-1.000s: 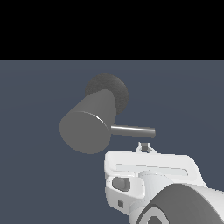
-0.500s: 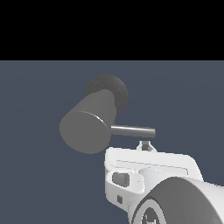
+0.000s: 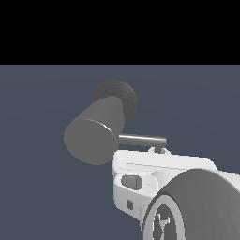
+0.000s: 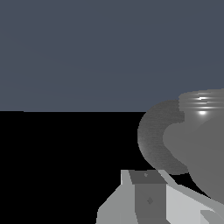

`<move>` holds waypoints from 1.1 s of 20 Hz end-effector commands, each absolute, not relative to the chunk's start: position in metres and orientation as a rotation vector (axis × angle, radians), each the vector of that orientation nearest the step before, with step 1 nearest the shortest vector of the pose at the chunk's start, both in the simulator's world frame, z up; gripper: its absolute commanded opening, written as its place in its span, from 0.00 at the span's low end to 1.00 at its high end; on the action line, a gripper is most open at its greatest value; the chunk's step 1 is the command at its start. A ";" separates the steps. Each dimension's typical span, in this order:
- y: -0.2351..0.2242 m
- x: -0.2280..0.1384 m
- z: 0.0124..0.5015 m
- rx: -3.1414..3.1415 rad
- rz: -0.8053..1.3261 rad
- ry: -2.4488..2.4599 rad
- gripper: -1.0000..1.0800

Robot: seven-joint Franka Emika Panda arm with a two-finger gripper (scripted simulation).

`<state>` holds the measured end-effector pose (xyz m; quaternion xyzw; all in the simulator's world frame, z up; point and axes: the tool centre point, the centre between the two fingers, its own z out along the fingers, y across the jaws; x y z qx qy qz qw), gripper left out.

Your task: Turn on the faucet by rotating a designated handle.

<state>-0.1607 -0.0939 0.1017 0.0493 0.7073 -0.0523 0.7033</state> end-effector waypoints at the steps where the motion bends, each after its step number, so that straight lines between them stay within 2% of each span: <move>1: -0.095 -0.161 0.111 0.108 -0.118 1.568 0.00; 11: -0.097 -0.161 0.137 0.108 -0.118 1.568 0.00; 12: -0.097 -0.161 0.137 0.108 -0.118 1.568 0.00; 13: -0.113 -0.164 0.116 0.121 -0.146 1.609 0.00; 22: -0.101 -0.162 0.145 0.116 -0.137 1.596 0.00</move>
